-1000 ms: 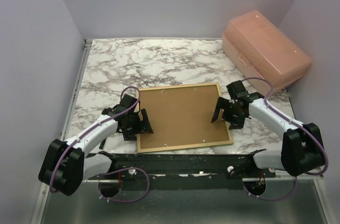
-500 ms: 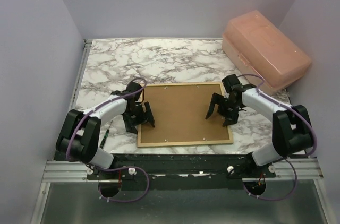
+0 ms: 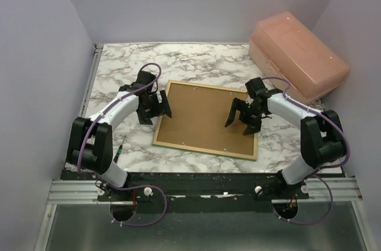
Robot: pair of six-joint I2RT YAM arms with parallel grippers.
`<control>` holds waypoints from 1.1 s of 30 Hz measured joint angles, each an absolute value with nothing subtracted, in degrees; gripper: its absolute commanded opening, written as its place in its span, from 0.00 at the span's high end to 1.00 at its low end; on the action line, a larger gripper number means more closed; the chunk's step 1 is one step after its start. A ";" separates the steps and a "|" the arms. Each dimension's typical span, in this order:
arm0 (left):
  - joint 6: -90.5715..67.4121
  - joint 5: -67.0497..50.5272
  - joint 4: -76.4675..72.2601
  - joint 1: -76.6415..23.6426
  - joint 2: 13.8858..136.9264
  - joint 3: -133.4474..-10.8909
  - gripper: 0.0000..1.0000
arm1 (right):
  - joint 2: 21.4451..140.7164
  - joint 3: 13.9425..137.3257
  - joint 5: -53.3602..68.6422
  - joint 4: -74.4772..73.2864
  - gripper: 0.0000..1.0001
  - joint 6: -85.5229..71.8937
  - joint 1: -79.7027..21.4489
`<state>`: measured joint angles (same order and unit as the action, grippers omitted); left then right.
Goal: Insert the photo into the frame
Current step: Adjust the photo frame at the center of the board.
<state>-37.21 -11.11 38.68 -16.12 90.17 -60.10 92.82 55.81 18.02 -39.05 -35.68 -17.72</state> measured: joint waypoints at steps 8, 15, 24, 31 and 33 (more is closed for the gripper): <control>-36.18 -5.76 41.95 -16.19 72.71 -54.72 0.01 | 79.99 51.94 6.66 -40.49 0.00 -35.07 -17.93; -37.39 -8.01 41.19 -17.56 50.59 -45.25 0.01 | 78.54 45.47 1.48 -40.38 0.00 -37.56 -17.61; -42.50 -16.78 37.30 -18.31 36.49 -35.90 0.02 | 89.91 50.41 4.47 -40.53 0.00 -35.86 -17.32; -43.92 -19.31 35.48 -18.65 35.29 -32.95 0.01 | 98.00 59.20 10.61 -39.53 0.00 -34.48 -18.72; -44.03 -19.90 34.98 -18.92 35.40 -32.42 0.01 | 99.20 60.64 11.88 -38.54 0.00 -34.22 -19.03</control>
<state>-44.03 -19.90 34.98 -18.92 35.40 -32.42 99.20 60.64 11.88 -38.54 -34.22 -19.03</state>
